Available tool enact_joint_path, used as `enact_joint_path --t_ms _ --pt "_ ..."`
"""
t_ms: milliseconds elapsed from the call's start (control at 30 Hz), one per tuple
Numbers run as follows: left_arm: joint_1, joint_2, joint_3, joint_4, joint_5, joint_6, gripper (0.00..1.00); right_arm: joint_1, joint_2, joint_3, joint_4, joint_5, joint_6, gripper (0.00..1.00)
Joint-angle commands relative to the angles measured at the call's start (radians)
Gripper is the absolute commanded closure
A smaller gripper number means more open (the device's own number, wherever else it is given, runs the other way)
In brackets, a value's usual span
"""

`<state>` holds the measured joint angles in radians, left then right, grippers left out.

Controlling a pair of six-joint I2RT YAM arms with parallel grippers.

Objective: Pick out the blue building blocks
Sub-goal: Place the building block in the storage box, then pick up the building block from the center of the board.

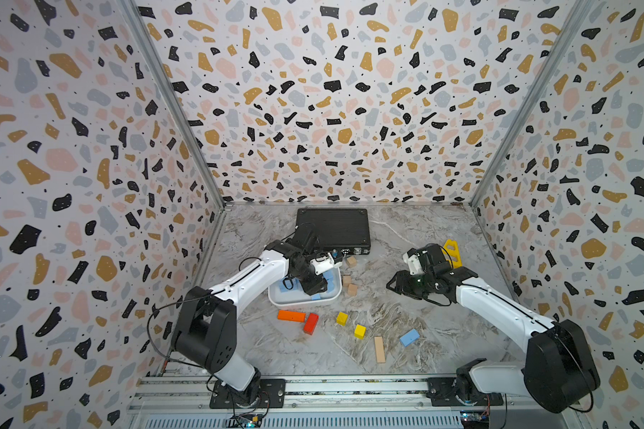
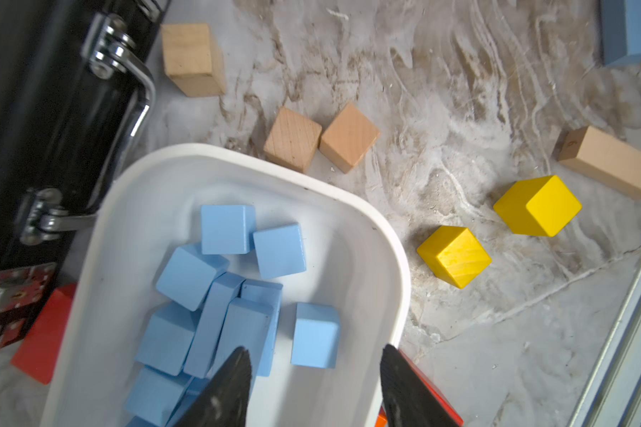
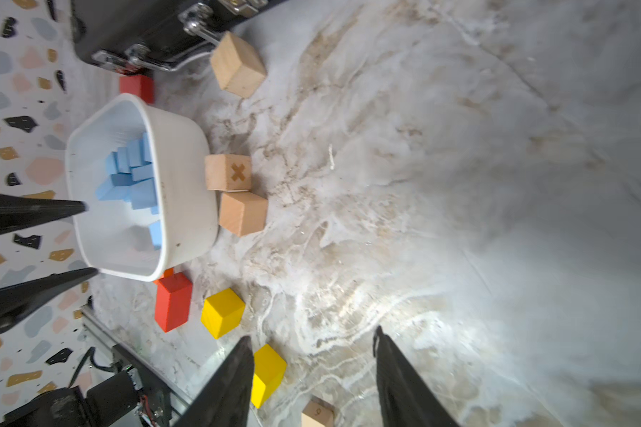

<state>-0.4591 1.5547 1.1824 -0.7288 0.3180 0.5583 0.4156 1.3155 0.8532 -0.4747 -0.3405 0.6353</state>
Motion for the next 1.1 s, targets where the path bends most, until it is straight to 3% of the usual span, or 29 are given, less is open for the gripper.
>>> enact_joint_path --t_ms 0,167,367,567,1067 --pt "0.007 -0.07 0.016 -0.02 0.056 -0.142 0.41 0.005 0.005 0.051 -0.293 0.134 -0.031 0.43" --pt "0.026 -0.133 -0.086 0.064 0.115 -0.237 0.37 0.006 0.014 0.058 -0.512 0.236 0.013 0.41" --pt "0.077 -0.155 -0.152 0.154 0.134 -0.315 0.33 0.061 -0.067 -0.005 -0.578 0.265 0.136 0.39" --pt "0.136 -0.176 -0.171 0.187 0.137 -0.355 0.29 0.137 -0.116 -0.093 -0.529 0.224 0.233 0.38" --pt "0.18 -0.204 -0.185 0.193 0.123 -0.346 0.29 0.226 0.035 -0.114 -0.311 0.146 0.274 0.37"
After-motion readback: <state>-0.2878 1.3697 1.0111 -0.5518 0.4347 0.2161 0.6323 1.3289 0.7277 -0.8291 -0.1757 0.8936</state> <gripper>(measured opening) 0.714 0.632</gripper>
